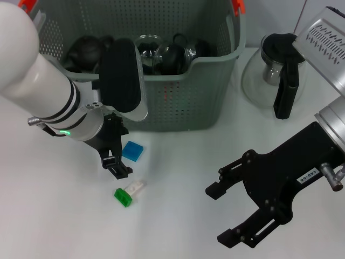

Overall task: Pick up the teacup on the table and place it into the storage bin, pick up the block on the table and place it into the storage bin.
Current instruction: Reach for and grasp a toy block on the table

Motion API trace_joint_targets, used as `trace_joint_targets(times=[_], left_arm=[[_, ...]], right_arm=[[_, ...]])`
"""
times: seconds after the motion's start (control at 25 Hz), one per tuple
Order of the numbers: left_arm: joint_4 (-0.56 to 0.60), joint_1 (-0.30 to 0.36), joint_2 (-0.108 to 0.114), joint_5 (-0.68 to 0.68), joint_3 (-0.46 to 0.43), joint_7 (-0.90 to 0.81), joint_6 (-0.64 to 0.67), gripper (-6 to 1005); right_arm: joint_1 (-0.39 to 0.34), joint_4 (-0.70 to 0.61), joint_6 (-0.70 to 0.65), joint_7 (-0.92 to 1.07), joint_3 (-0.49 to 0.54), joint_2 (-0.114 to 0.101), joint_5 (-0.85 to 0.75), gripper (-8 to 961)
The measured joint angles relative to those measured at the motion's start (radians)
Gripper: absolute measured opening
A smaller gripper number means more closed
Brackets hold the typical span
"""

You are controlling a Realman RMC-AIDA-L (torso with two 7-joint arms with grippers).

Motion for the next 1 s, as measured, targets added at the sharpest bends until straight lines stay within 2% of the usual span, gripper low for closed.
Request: trace_joint_targets(times=[1.0], left_arm=[[0.111, -0.042, 0.001, 0.001, 0.05, 0.025, -0.09, 933]], right_arm=[[-0.008, 0.012, 0.001, -0.001, 0.002, 0.001, 0.013, 882]])
